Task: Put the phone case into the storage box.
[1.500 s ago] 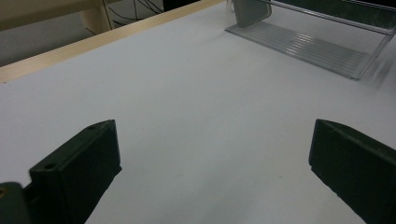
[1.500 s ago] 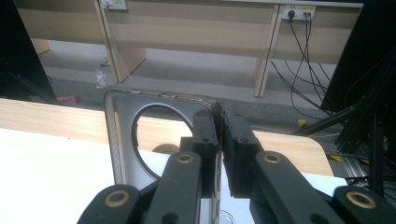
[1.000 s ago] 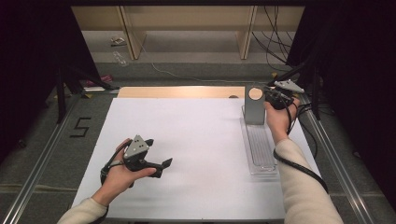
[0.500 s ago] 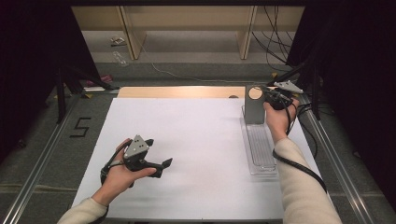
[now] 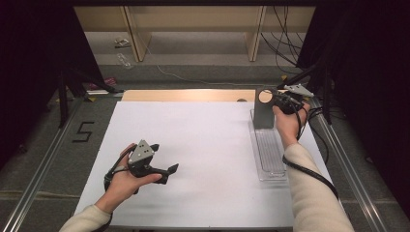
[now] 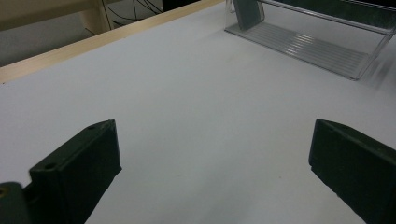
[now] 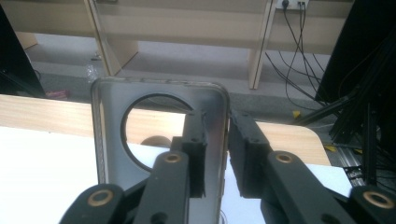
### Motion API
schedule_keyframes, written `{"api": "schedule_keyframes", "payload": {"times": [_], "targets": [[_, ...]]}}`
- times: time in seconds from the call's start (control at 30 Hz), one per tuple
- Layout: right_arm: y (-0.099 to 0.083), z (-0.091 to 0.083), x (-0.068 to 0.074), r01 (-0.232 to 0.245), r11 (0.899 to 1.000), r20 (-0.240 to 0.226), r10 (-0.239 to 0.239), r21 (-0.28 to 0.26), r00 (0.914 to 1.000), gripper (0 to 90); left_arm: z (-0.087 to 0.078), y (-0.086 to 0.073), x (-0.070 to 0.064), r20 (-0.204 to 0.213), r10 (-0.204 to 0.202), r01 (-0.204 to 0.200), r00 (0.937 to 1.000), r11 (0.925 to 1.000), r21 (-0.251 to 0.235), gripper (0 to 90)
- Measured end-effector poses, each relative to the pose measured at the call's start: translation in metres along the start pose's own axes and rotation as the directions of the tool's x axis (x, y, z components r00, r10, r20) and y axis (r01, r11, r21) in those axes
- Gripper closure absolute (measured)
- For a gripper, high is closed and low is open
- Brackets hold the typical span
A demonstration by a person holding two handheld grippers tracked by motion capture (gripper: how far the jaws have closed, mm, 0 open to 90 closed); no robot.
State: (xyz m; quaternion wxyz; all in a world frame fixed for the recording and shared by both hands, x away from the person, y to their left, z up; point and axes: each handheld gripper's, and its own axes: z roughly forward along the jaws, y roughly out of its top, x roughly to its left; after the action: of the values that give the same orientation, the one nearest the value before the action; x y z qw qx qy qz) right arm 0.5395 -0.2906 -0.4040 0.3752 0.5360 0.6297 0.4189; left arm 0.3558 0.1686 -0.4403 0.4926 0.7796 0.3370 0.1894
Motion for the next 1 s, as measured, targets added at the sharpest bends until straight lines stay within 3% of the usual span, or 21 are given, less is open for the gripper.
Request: {"api": "schedule_keyframes", "payload": {"times": [0.2, 0.5, 1.0], "targets": [[0.000, -0.003, 0.001, 0.007, 1.000, 0.002, -0.007, 0.000, 1.0000, 69.0, 0.000, 0.000, 0.000, -0.001, 0.001, -0.001, 1.0000, 1.0000, 0.000, 1.5], [-0.001, -0.009, 0.001, -0.025, 1.000, 0.009, 0.025, 0.005, 0.9996, 45.2, 0.000, 0.000, 0.000, -0.002, -0.001, 0.001, 1.0000, 1.0000, -0.002, 1.5], [0.001, -0.025, 0.004, -0.017, 1.000, -0.048, 0.016, -0.009, 0.9987, 20.8, 0.000, 0.000, 0.000, 0.001, -0.003, 0.003, 1.0000, 1.0000, -0.002, 1.8]]}}
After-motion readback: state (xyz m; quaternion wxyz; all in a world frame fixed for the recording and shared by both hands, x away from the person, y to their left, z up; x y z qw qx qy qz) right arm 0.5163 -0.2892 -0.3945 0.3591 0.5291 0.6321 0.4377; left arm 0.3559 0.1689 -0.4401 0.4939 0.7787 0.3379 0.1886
